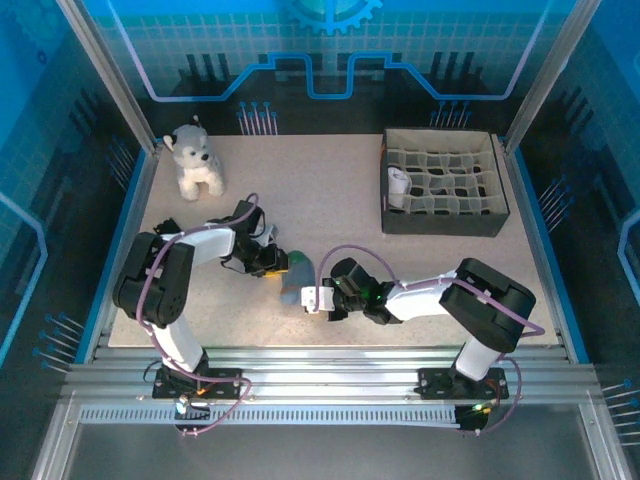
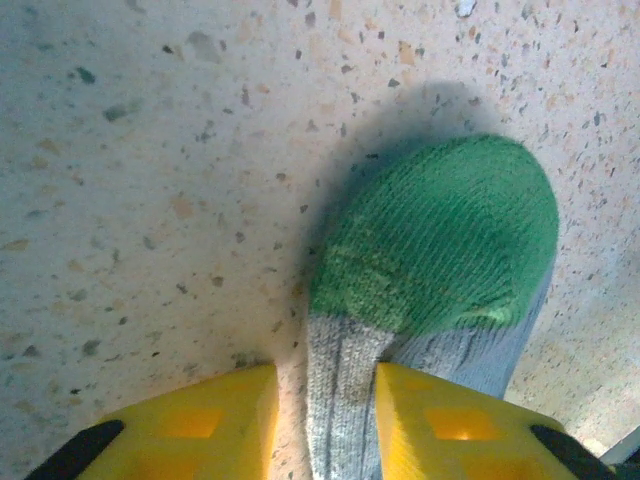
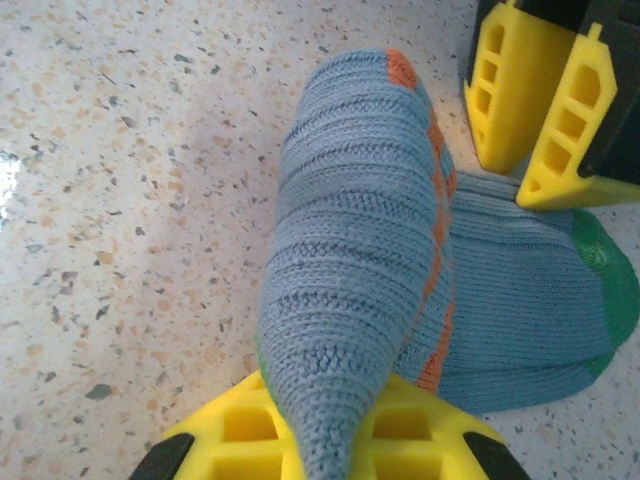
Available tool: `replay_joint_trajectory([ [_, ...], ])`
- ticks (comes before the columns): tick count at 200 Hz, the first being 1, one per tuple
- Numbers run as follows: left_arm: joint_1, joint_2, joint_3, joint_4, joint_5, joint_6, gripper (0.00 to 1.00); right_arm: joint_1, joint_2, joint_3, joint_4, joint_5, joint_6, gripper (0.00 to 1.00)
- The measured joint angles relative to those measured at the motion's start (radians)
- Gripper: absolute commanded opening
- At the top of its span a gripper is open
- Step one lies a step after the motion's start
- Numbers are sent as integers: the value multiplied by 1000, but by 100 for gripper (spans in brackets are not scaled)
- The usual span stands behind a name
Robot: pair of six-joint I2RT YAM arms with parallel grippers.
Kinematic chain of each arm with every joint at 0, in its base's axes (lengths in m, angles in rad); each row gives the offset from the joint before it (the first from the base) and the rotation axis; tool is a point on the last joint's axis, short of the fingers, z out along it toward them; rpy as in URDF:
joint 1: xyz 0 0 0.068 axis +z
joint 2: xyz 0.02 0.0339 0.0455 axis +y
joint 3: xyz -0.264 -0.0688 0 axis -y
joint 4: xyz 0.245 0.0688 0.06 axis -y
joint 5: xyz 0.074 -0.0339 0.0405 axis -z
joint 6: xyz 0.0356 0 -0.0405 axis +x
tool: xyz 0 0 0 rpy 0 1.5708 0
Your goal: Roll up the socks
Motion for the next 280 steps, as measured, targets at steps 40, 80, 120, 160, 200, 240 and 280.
replay_joint_trajectory([
  [40,-10,41,31,10,31,2,18,-1,-5,47,-104,-49,4,0],
  [80,-42,68,47,63,64,5,18,-23,-3,110,-222,-105,36,0],
  [120,-51,82,59,80,78,11,18,-56,31,228,-389,-185,87,0],
  [160,-57,94,83,88,78,29,18,-86,83,311,-500,-261,165,0],
  [200,-56,94,105,81,74,51,19,-121,135,364,-568,-341,272,0],
  [240,-56,84,107,77,74,101,26,-173,214,456,-653,-440,378,0],
  [280,-39,-1,107,46,69,178,31,-190,245,496,-709,-479,425,0],
])
